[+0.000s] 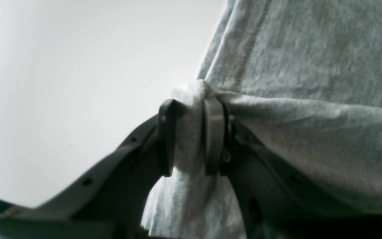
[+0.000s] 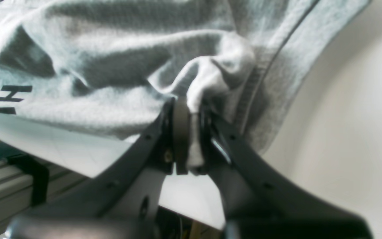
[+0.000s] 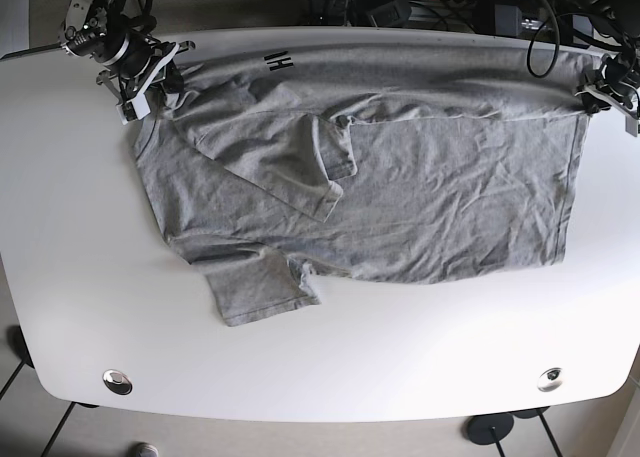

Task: Fold the T-shirt properly
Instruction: 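Hold the shirt edge taut with both grippers, then release the shirt with the right gripper and move it along the edge, then press and smooth the shirt near the sleeve with the right gripper, then grasp the shirt edge with both grippers at its two corners, then lift the shirt with both grippers and lay it flat, printed side up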

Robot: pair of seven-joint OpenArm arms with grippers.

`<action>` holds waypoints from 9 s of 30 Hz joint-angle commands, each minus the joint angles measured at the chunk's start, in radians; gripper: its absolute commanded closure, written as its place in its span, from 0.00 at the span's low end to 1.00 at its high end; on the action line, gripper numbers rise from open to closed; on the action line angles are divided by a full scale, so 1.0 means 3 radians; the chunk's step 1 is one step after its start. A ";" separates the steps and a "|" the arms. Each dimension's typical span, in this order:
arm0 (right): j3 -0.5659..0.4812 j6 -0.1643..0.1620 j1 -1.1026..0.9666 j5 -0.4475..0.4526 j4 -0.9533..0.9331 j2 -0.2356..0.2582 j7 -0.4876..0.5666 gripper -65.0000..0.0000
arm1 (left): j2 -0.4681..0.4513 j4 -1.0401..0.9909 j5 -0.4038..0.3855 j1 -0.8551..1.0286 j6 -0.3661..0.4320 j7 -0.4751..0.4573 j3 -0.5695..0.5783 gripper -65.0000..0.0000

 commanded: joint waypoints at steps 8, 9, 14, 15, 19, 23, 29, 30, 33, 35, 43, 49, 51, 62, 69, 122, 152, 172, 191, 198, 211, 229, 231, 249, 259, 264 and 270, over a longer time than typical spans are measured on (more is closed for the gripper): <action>0.0019 0.0006 0.0037 0.0046 0.0071 0.0031 0.0047 0.97 | -0.0020 0.0674 -0.0018 0.0157 -0.0003 -0.0045 -0.0127 0.97; 0.0019 0.0006 0.0037 0.0046 0.0071 0.0031 0.0047 0.97 | -0.0020 0.0684 -0.0018 0.0162 -0.0003 -0.0045 -0.0112 0.97; 0.0019 0.0006 0.0037 0.0046 0.0071 0.0031 0.0047 0.97 | -0.0020 0.0674 0.0008 0.0157 -0.0003 -0.0040 -0.0127 0.58; 0.0019 0.0006 0.0037 0.0046 0.0071 0.0031 0.0047 0.97 | -0.0020 0.0674 0.0008 0.0152 -0.0003 -0.0040 -0.0127 0.53; 0.0019 0.0006 0.0037 0.0046 0.0066 0.0031 0.0047 0.97 | -0.0041 0.0434 0.0008 0.0137 -0.0003 -0.0050 -0.0102 0.52; 0.0019 0.0006 0.0037 0.0046 0.0066 0.0031 0.0047 0.97 | -0.0112 0.0101 0.0003 -0.0001 -0.0003 -0.0050 -0.0102 0.52; 0.0019 0.0006 0.0037 0.0046 0.0061 0.0031 0.0047 0.97 | -0.0112 0.0066 0.0013 -0.0017 -0.0003 -0.0050 -0.0005 0.76; 0.0019 0.0006 0.0037 0.0046 0.0061 0.0031 0.0047 0.97 | -0.0112 0.0066 0.0013 -0.0012 -0.0003 -0.0050 0.0036 0.75; 0.0019 0.0006 0.0037 0.0046 0.0061 0.0031 0.0047 0.97 | -0.0112 0.0066 0.0013 -0.0001 -0.0003 -0.0050 0.0052 0.64; 0.0019 0.0006 0.0042 0.0046 0.0061 0.0031 0.0047 0.97 | -0.0112 0.0066 0.0013 -0.0001 -0.0003 -0.0050 0.0052 0.61; 0.0019 0.0006 0.0042 0.0046 0.0056 0.0031 0.0047 0.97 | -0.0112 0.0066 0.0126 -0.0017 -0.0003 -0.0055 0.0057 0.89; 0.0019 0.0006 0.0042 0.0046 0.0056 0.0031 0.0047 0.97 | -0.0092 0.0096 0.0356 -0.0119 -0.0003 -0.0055 -0.0102 0.97; 0.0019 0.0006 0.0042 0.0046 0.0056 0.0031 0.0047 0.97 | -0.0092 0.0158 0.0366 -0.0129 -0.0003 -0.0045 -0.0219 0.97; 0.0019 0.0006 0.0042 0.0046 0.0056 0.0031 0.0047 0.97 | 0.0123 0.0996 0.0361 0.0004 -0.0003 -0.0035 -0.0240 0.97; 0.0024 0.0006 0.0042 0.0046 0.0056 0.0031 0.0047 0.97 | 0.0118 0.1058 0.0392 -0.0180 -0.0003 -0.0030 0.0041 0.97; -0.0759 0.0006 0.1321 -0.0148 -0.0752 -0.0091 0.0053 0.90 | -0.0199 0.0214 0.0387 -0.0508 -0.0003 -0.0367 0.0798 0.63; -0.0569 0.0006 0.1316 -0.0133 -0.0752 -0.0040 0.0053 0.46 | -0.0199 0.0214 0.0387 -0.0508 -0.0003 -0.0357 0.0798 0.63; -0.0610 0.0006 0.1249 -0.0138 -0.0752 -0.0040 0.0053 0.83 | -0.0199 0.0214 0.0392 -0.0513 -0.0003 -0.0357 0.0809 0.63; 0.0090 0.0006 0.1689 -0.0434 -0.0778 0.0098 0.0037 0.06 | -0.0199 0.0224 0.0392 -0.0533 -0.0003 -0.0357 0.0824 0.63; 0.0193 0.0006 0.2231 -0.0583 -0.2149 0.0415 0.0487 0.05 | -0.0199 0.0229 0.0392 -0.0538 -0.0003 -0.0352 0.0824 0.63; -0.0104 0.0006 0.1786 -0.0578 -0.1601 0.0011 0.0467 0.38 | -0.0204 0.0255 0.0392 -0.0902 -0.0003 -0.0352 0.0829 0.63; -0.0104 0.0006 0.1822 -0.0578 -0.1576 0.0011 0.0472 0.97 | -0.0199 -0.1458 0.0678 -0.1924 0.0224 -0.0490 0.1243 0.25; -0.0104 0.0006 0.1822 -0.0578 -0.1576 0.0011 0.0472 0.97 | -0.0189 -0.1658 0.0673 -0.1935 0.0219 -0.0500 0.1243 0.25; -0.0119 0.0006 0.1618 -0.0572 -0.0855 0.0006 0.0293 0.97 | -0.0041 -0.0748 0.0668 -0.1715 -0.0003 -0.0045 0.1218 0.98; -0.0135 0.0006 0.2461 -0.0598 -0.0614 0.0169 -0.0142 0.97 | 0.0174 0.0240 0.0688 -0.2262 -0.0003 0.0420 0.1489 0.98; -0.0160 0.0006 0.3392 -0.0598 -0.1013 0.0389 -0.0372 0.97 | 0.0144 -0.0016 0.0699 -0.3142 -0.0003 0.0420 0.1806 0.98; -0.0539 0.0006 0.4661 -0.0578 -0.1601 0.0717 -0.0392 0.97 | 0.0041 -0.0768 0.0693 -0.4385 -0.0003 0.0206 0.2046 0.98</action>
